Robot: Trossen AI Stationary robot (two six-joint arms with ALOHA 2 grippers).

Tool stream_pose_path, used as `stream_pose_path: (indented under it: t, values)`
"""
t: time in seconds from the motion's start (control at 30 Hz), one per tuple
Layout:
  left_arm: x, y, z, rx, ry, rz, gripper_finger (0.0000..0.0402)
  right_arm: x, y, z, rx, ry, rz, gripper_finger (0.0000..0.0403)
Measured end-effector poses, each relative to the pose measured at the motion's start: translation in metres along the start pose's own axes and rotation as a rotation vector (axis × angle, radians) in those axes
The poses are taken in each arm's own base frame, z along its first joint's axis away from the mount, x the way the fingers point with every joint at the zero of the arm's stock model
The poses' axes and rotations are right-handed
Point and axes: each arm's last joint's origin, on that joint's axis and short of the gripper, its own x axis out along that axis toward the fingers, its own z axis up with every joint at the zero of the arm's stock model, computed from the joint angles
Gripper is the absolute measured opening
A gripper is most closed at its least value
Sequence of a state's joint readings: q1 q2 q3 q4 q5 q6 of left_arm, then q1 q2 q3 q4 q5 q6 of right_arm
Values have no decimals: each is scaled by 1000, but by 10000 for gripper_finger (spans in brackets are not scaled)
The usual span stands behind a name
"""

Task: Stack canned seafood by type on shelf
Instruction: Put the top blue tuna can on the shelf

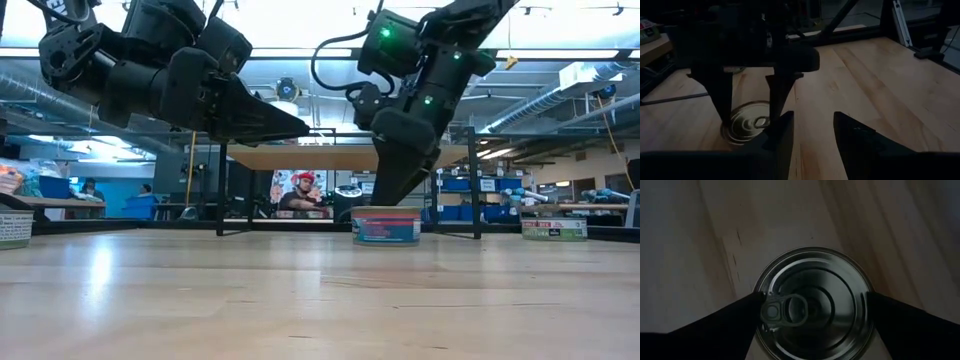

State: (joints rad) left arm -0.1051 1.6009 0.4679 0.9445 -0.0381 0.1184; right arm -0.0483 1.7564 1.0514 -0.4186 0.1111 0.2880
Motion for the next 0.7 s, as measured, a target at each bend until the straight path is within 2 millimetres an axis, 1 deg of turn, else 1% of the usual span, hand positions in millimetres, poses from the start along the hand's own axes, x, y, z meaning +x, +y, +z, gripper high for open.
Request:
stream_pose_path:
  t: [0.13, 0.3, 0.37, 0.43, 0.5, 0.57, 0.6, 0.7]
  values:
    - [0, 0, 0, 0, 1, 0, 147, -8, -1, -1, -33, -11, 12, 379]
    - [0, 0, 0, -5, 1, 2, 147, -30, -1, 5, -55, -92, 18, 378]
    - [0, 1, 0, -43, 3, 18, 147, -39, 0, 5, -59, -103, 23, 371]
    - [0, 5, -1, -119, 3, 29, 147, -51, 1, 3, -62, -111, 39, 355]
    - [0, 10, -2, -205, 8, 32, 147, -62, 3, -1, -58, -98, 47, 324]
    - [1, 16, -5, -274, 35, 32, 143, -66, 7, -9, -56, -54, 31, 275]
    - [2, 18, -5, -298, 57, 35, 139, -66, 9, -14, -61, -35, 14, 245]
    - [10, 26, -2, -299, 129, 32, 119, -61, 16, -29, -106, -7, -31, 142]
